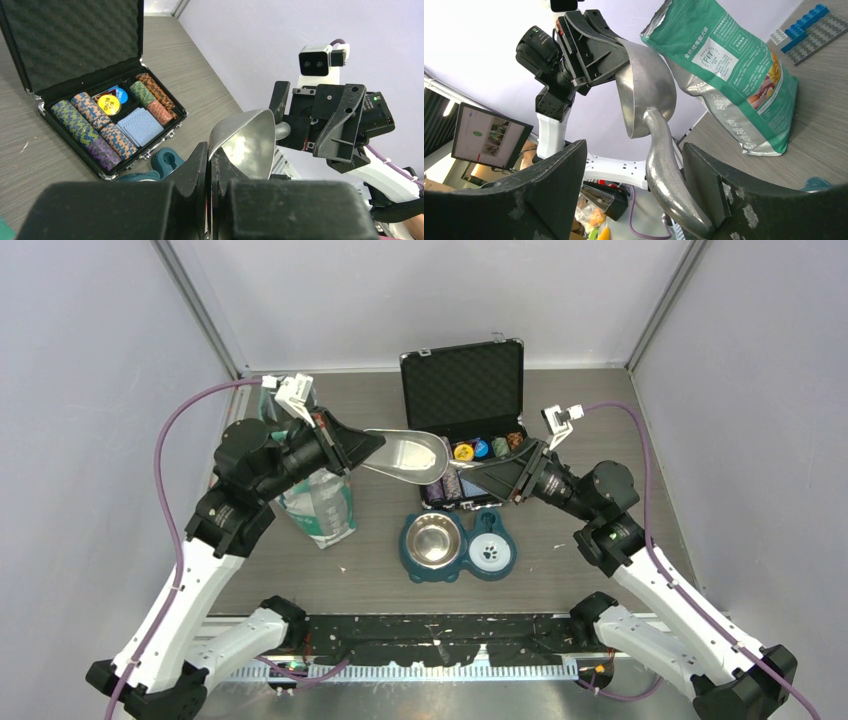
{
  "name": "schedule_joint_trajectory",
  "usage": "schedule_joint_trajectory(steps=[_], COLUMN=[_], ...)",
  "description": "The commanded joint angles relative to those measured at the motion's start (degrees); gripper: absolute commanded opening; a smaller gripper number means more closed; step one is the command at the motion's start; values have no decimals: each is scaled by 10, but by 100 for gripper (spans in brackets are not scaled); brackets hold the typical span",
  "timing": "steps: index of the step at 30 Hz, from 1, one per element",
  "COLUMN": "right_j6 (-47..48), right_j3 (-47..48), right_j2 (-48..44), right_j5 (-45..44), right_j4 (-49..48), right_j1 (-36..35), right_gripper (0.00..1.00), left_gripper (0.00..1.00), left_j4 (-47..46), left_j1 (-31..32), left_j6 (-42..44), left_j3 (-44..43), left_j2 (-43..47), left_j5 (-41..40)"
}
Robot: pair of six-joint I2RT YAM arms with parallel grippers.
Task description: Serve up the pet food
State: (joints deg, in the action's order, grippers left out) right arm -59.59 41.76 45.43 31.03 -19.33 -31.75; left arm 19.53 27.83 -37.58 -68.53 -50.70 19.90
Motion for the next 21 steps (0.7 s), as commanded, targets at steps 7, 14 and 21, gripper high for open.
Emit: schedule_joint_trajectory(steps=[7,14,21], right_j6=[-15,-6,50], right_j3=[-1,3,42], right_j2=[-14,-23,-28], right_j5=[9,5,-25], right_j4=[-53,-48,35], right_j1=[2,2,4], right_gripper=[55,19,5], left_gripper=[0,0,63], left_j4=[-26,-31,26], left_j1=[-2,-2,-2], left_j6=[-9,-13,0], left_j3=[-17,-18,-55], left_j2=[-8,-15,-19], left_j5=[-8,-11,-56])
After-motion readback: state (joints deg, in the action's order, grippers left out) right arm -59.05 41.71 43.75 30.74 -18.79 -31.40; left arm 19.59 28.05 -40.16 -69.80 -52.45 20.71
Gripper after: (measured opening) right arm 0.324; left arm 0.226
